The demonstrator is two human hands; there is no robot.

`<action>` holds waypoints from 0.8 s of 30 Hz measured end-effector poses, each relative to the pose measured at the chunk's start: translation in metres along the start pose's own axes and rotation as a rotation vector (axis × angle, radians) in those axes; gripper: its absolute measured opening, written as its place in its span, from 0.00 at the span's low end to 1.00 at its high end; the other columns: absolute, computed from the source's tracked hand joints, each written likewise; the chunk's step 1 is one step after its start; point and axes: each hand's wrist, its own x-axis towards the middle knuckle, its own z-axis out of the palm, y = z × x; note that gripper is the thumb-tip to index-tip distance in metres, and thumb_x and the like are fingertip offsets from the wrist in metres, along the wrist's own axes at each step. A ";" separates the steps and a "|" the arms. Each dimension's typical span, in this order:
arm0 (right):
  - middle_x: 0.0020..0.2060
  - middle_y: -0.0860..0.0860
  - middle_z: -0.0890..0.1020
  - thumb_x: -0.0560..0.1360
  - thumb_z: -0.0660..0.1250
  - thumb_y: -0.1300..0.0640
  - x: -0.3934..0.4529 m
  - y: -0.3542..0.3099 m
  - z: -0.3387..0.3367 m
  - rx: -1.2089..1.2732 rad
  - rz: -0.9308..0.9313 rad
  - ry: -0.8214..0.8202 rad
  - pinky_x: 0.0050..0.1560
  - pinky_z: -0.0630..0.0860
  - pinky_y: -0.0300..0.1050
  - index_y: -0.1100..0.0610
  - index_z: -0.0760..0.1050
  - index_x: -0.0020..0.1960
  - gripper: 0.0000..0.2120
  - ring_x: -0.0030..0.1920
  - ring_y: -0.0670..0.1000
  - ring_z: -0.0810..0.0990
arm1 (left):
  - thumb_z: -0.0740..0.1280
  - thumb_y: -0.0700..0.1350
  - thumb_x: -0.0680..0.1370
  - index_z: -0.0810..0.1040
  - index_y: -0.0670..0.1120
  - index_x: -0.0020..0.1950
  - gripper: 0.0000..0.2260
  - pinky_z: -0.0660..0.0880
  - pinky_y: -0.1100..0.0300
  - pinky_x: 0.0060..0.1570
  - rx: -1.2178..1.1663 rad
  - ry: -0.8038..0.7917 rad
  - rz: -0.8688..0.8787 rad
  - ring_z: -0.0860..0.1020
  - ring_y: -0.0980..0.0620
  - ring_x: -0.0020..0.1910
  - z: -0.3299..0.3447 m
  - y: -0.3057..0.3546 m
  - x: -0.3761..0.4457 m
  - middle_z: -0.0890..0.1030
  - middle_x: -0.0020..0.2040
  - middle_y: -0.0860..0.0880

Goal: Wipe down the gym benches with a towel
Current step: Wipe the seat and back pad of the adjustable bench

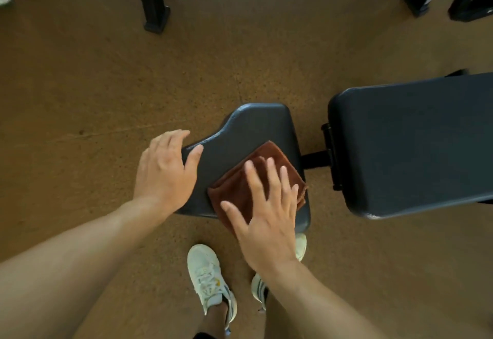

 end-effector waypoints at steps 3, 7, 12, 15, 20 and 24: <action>0.83 0.43 0.32 0.79 0.44 0.25 0.024 0.004 0.010 -0.027 0.078 -0.111 0.82 0.35 0.62 0.35 0.30 0.80 0.38 0.81 0.48 0.26 | 0.55 0.60 0.83 0.71 0.49 0.73 0.23 0.70 0.46 0.68 -0.200 0.079 -0.141 0.72 0.47 0.69 0.015 -0.007 -0.001 0.76 0.69 0.48; 0.85 0.43 0.41 0.78 0.45 0.24 0.075 0.007 0.006 0.001 0.152 -0.020 0.82 0.36 0.62 0.36 0.39 0.83 0.38 0.84 0.49 0.34 | 0.54 0.63 0.81 0.67 0.51 0.76 0.27 0.65 0.51 0.72 -0.402 0.200 -0.275 0.68 0.51 0.73 0.023 -0.012 -0.002 0.72 0.74 0.52; 0.85 0.45 0.43 0.80 0.46 0.26 0.160 0.001 -0.023 0.089 0.314 0.036 0.82 0.41 0.65 0.39 0.44 0.85 0.37 0.85 0.53 0.39 | 0.54 0.58 0.82 0.67 0.51 0.76 0.24 0.62 0.61 0.67 -0.423 0.230 -0.216 0.69 0.54 0.72 0.023 -0.012 -0.001 0.72 0.74 0.53; 0.85 0.44 0.45 0.81 0.46 0.29 0.113 -0.019 -0.004 0.049 0.214 0.066 0.83 0.40 0.62 0.39 0.46 0.85 0.35 0.85 0.50 0.39 | 0.53 0.58 0.82 0.68 0.49 0.76 0.24 0.64 0.59 0.69 -0.453 0.253 -0.211 0.70 0.54 0.71 0.023 -0.012 -0.001 0.73 0.73 0.52; 0.85 0.41 0.48 0.83 0.46 0.32 0.035 -0.032 0.025 0.001 -0.118 -0.022 0.83 0.41 0.61 0.37 0.50 0.83 0.30 0.85 0.48 0.39 | 0.52 0.59 0.81 0.70 0.48 0.75 0.26 0.68 0.47 0.71 -0.536 0.256 -0.235 0.72 0.53 0.71 0.026 -0.015 -0.001 0.75 0.72 0.51; 0.84 0.43 0.56 0.83 0.48 0.31 0.081 -0.020 0.007 -0.072 -0.264 -0.042 0.82 0.45 0.65 0.38 0.56 0.82 0.30 0.85 0.50 0.44 | 0.52 0.59 0.81 0.69 0.48 0.74 0.26 0.69 0.47 0.71 -0.581 0.322 -0.310 0.73 0.53 0.70 0.031 -0.018 -0.002 0.76 0.71 0.51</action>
